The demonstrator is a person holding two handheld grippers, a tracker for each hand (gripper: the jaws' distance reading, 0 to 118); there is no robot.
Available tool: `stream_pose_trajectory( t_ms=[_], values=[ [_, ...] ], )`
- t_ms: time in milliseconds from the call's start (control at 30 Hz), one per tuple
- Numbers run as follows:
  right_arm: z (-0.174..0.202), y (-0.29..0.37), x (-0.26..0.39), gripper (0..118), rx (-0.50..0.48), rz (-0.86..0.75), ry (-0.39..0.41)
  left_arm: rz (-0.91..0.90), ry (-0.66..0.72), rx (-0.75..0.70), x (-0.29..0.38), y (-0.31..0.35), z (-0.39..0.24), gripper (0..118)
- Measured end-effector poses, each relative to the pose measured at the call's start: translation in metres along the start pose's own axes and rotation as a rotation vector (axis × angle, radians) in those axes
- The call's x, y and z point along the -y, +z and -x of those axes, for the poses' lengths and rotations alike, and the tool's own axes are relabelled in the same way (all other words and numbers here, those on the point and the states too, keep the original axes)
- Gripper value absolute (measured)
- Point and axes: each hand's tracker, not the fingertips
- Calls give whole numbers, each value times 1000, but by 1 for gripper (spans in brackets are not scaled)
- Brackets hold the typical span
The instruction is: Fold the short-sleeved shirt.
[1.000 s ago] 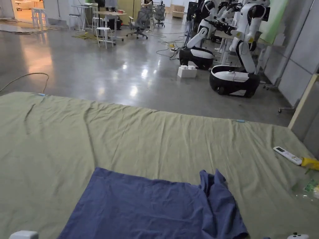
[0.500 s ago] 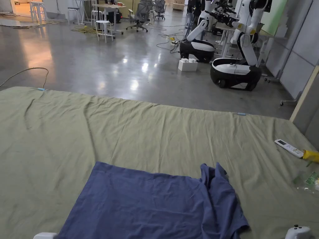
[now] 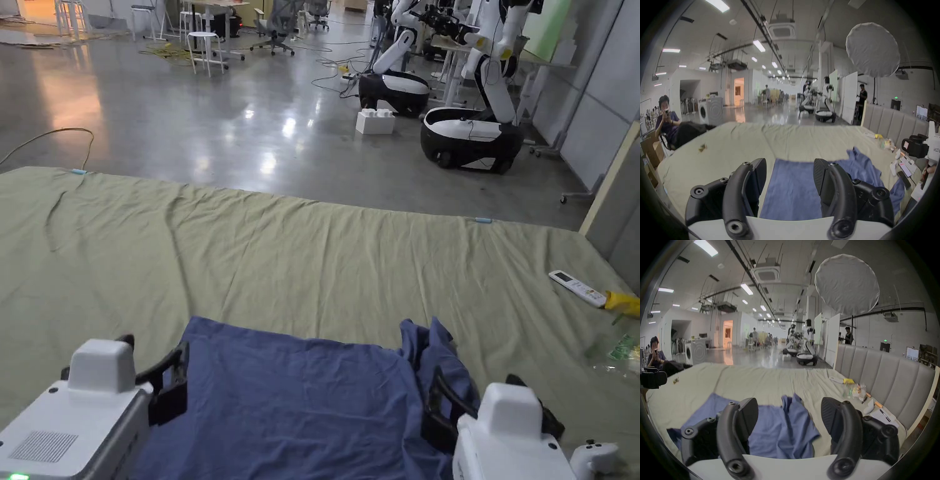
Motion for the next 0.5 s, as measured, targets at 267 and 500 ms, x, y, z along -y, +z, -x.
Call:
stream_pose_trajectory(
  t_ms=[267,500],
  values=[
    [12,7,-16,3,-40,-106,-47,-120,47,25,-15,22,-21,5],
    [17,0,-9,2,-59,-108,18,-11,191,137,4,5,0,4]
  ],
)
